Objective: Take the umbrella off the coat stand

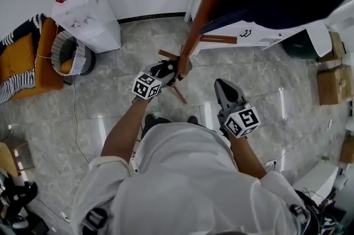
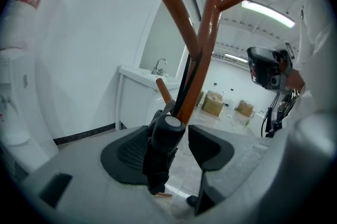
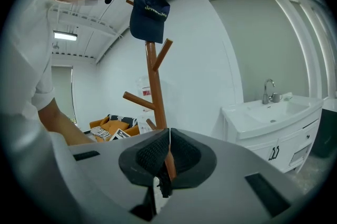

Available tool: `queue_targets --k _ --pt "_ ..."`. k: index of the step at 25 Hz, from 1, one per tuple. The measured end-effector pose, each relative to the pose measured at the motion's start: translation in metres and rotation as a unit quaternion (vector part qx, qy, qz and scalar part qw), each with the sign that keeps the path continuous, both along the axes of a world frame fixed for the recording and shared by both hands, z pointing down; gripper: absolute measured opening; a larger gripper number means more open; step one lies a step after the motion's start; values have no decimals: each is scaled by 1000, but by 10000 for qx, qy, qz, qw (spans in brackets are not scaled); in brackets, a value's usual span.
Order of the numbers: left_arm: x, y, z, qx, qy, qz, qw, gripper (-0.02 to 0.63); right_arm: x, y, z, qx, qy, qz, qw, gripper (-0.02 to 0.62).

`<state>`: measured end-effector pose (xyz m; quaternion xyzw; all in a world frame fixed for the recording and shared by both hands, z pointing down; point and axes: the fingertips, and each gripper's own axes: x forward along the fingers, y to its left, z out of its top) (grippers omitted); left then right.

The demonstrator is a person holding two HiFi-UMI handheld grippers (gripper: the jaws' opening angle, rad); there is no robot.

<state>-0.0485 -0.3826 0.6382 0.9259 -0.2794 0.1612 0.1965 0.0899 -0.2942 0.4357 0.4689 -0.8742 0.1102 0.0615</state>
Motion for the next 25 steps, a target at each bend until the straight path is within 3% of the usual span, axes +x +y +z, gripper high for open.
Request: queue_targets --k 12,25 --pt "9 -3 3 93 -305 203 9993 215 8 8 6 -116 -35 39 9999 17" --pt "1 1 -40 234 -313 274 9989 196 -11 5 5 -110 -115 -216 9996 17"
